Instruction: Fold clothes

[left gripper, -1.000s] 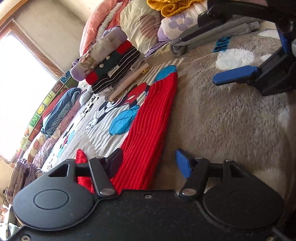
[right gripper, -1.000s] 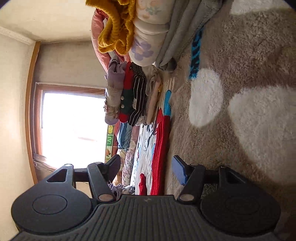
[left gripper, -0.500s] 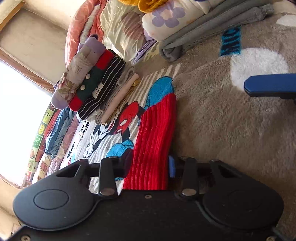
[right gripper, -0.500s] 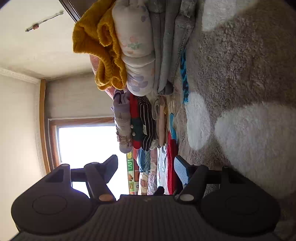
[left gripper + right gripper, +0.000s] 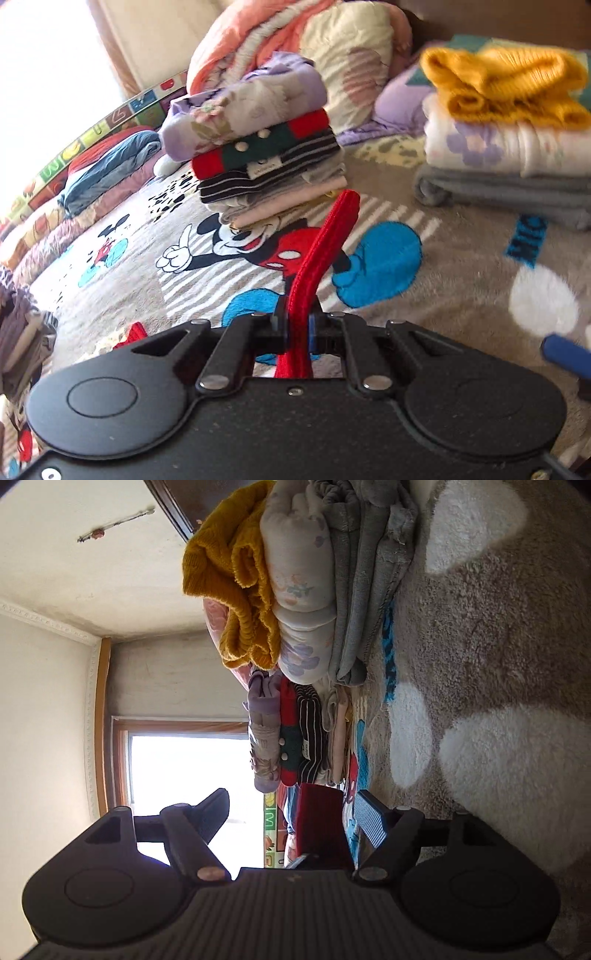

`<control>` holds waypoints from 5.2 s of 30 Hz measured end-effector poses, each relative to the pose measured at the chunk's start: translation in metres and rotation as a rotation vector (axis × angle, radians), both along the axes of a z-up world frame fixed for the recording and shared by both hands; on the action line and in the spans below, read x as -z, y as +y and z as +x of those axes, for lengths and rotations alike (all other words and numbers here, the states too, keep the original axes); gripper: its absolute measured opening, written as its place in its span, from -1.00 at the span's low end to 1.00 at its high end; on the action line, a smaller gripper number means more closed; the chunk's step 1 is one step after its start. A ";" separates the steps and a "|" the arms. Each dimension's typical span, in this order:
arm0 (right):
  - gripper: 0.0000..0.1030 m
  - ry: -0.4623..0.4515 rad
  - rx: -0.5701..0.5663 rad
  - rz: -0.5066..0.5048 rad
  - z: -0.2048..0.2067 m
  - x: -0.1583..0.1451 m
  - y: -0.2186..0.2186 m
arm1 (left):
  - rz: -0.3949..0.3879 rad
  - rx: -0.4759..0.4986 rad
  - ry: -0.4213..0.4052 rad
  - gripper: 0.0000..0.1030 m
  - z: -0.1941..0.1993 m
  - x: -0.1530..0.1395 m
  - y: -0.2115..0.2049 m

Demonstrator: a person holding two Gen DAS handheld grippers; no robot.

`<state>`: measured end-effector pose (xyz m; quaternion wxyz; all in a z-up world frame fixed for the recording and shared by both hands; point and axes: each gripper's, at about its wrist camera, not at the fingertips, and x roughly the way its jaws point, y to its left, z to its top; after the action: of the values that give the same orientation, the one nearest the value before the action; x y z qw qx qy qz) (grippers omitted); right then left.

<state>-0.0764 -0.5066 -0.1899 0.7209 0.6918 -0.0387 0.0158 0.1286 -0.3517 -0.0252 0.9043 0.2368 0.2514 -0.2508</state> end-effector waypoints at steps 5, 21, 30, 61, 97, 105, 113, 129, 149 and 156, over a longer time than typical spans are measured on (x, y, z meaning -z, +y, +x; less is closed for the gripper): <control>0.47 0.043 -0.173 -0.353 0.019 -0.042 0.040 | -0.214 -0.053 0.065 -0.85 0.012 -0.042 0.050; 0.26 0.238 -0.641 -1.277 0.081 -0.089 0.254 | -0.502 -0.185 0.035 -0.85 -0.003 -0.094 0.211; -0.11 0.309 -0.576 -1.297 0.084 -0.086 0.260 | -0.614 -0.307 0.051 -0.85 -0.013 -0.069 0.293; 0.06 0.269 -0.574 -1.607 0.040 -0.100 0.295 | -0.733 -0.560 0.273 -0.85 0.012 0.045 0.414; 0.53 0.064 -0.766 -1.556 0.098 -0.102 0.344 | -0.582 -0.330 0.215 -0.01 0.046 0.002 0.318; 0.57 0.052 -0.806 -1.449 0.097 -0.094 0.334 | -0.490 -0.259 0.311 -0.01 0.118 0.015 0.242; 0.58 0.039 -0.831 -1.369 0.096 -0.093 0.325 | -0.451 -0.293 0.362 -0.86 0.162 0.038 0.220; 0.67 0.021 -0.854 -1.312 0.089 -0.091 0.318 | -0.709 -0.422 0.495 -0.55 0.187 0.062 0.268; 0.79 0.005 -0.851 -1.334 0.070 -0.082 0.321 | -0.843 -0.543 0.621 -0.84 0.221 0.074 0.283; 0.79 0.008 -0.848 -1.334 0.080 -0.075 0.323 | -0.693 -0.464 0.510 -0.58 0.223 0.048 0.270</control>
<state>0.0036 -0.1835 -0.1146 0.9162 0.0693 0.2484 0.3066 0.3516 -0.0812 -0.0728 0.8717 -0.2094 0.4125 -0.1616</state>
